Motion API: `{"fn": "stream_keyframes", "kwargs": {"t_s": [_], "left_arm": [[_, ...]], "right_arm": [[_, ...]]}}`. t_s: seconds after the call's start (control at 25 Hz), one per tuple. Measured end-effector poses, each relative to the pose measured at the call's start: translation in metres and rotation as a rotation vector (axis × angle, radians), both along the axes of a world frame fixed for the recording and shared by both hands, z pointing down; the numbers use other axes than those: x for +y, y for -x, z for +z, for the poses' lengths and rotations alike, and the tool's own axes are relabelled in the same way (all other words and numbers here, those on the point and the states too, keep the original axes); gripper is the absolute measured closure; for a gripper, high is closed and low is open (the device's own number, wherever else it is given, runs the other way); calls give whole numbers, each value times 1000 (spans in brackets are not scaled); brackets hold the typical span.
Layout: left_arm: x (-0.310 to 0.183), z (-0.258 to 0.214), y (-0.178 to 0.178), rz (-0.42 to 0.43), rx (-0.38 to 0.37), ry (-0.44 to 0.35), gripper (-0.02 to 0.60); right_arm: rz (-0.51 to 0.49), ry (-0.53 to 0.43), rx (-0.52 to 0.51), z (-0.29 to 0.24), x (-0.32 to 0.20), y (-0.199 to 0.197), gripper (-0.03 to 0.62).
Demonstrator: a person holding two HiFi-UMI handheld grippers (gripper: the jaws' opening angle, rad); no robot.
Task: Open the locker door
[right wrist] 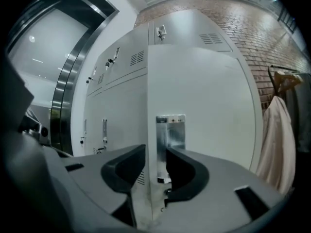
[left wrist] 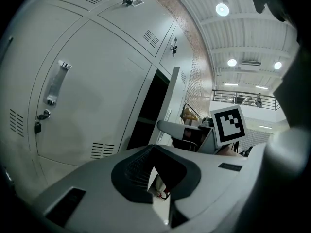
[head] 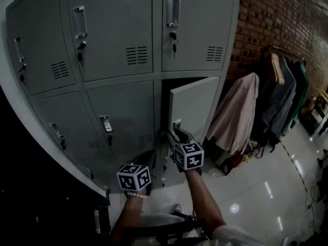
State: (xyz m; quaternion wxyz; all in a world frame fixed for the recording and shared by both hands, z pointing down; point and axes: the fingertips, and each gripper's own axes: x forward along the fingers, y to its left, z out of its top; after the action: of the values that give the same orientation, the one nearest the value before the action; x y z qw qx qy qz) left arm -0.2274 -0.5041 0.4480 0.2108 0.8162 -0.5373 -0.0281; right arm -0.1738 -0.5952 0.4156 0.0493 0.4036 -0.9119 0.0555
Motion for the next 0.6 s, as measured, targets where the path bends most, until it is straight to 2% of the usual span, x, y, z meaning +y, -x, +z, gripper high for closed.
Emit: {"fn": "stream_keyframes", "kwargs": {"t_s": [0.32, 0.44, 0.6], "left_arm": [[43, 11, -9, 18, 26, 20, 586], [53, 11, -14, 32, 29, 23, 586], [60, 12, -27, 64, 37, 30, 586]], "right_arm": [[41, -21, 40, 1, 21, -28, 473], [68, -30, 65, 2, 23, -37, 438], [115, -34, 87, 0, 35, -51, 437]]}}
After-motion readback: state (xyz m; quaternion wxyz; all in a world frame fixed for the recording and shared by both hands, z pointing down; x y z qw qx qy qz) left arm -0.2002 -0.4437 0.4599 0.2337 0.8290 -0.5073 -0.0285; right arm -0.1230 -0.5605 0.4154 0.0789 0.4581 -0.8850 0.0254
